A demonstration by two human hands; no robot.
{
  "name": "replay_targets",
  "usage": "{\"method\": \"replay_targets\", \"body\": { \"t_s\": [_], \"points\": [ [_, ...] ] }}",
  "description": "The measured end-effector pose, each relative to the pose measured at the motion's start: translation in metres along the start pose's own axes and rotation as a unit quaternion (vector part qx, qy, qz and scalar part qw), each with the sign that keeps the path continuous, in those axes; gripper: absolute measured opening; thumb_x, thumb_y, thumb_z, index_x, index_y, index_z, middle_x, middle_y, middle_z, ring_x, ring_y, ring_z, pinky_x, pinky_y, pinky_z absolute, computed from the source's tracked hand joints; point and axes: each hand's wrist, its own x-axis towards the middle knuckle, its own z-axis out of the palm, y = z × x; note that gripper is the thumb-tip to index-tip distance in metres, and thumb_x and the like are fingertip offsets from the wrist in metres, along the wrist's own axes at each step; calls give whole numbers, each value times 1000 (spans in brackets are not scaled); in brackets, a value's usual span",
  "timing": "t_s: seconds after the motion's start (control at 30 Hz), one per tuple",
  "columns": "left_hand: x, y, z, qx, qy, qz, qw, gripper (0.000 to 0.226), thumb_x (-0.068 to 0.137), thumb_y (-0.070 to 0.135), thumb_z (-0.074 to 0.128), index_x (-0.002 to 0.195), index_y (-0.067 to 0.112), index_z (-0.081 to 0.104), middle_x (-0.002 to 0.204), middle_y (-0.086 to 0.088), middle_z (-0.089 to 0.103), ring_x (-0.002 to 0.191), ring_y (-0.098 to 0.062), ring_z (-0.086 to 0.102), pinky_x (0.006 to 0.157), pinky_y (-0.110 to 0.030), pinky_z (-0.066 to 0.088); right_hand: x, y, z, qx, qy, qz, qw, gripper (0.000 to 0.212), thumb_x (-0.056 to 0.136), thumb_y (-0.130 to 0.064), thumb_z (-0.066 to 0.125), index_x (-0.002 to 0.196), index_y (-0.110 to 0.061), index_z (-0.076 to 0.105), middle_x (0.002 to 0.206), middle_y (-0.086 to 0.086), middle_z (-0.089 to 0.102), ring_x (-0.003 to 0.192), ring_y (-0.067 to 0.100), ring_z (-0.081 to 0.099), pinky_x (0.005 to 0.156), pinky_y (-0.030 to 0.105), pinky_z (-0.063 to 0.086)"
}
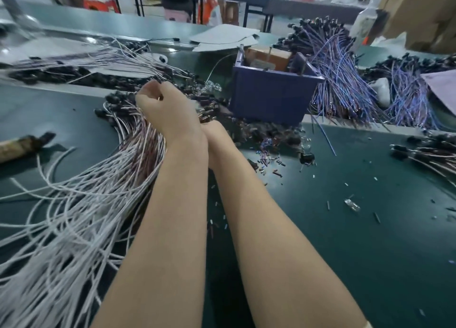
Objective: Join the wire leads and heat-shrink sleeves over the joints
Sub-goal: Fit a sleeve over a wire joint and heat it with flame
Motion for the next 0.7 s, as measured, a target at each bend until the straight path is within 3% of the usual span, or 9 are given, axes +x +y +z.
{"method": "replay_targets", "body": {
  "t_s": [0.07,0.17,0.27,0.37,0.4,0.47,0.53,0.6,0.7],
  "points": [
    [2,0,1,-8,4,1,1000,12,93,3,38,100,10,43,102,-10,49,84,-18,46,66,-21,40,2,-3,3,13,-23,13,1000,11,96,3,44,91,7,53,66,4,34,59,19,36,29,11,27],
    [7,2,0,-18,8,-5,1000,12,92,2,37,100,8,43,99,-12,50,83,-21,45,70,-26,38,10,-3,10,-36,-40,33,998,40,94,5,46,59,-6,30,63,5,26,65,18,29,30,13,23],
    [10,4,-1,-24,10,-8,1000,13,91,2,37,99,10,45,99,-12,51,82,-21,46,71,-26,39,13,-1,9,-34,-34,35,998,38,92,2,50,59,-8,34,60,5,31,53,18,27,37,18,31],
    [13,4,-2,-36,12,-12,999,13,92,3,38,96,14,45,100,-10,52,83,-18,48,74,-24,41,7,-1,8,91,-35,35,995,14,90,6,53,96,19,57,64,8,43,54,16,40,33,13,37],
    [13,3,-3,-41,10,-16,999,13,92,4,39,95,15,45,100,-9,53,84,-17,50,75,-25,42,8,1,8,123,-28,33,991,26,88,8,55,111,21,54,62,10,46,53,16,43,32,12,36],
    [12,3,-3,-52,8,-24,998,15,92,4,39,90,18,45,100,-6,53,85,-15,52,77,-25,43,7,3,6,154,-6,13,988,27,87,11,55,112,20,56,52,7,51,45,14,47,32,12,35],
    [11,2,-2,-57,11,-24,998,16,92,4,40,87,19,45,100,-5,54,85,-15,53,78,-26,44,8,5,5,105,13,-12,994,12,85,10,55,80,10,66,38,0,43,38,15,39,36,15,31],
    [10,2,-3,-58,10,-21,998,15,92,4,40,90,17,45,99,-5,53,85,-15,53,77,-27,43,10,7,6,-31,22,-47,998,37,83,5,55,50,-8,44,44,1,33,51,17,24,44,23,23],
    [9,2,-3,-61,5,-15,998,12,92,4,39,94,14,46,100,-6,54,85,-16,53,78,-28,44,12,1,7,-193,16,-53,980,42,88,-5,51,53,-11,28,55,3,32,53,16,19,42,28,20]
  ]
}}
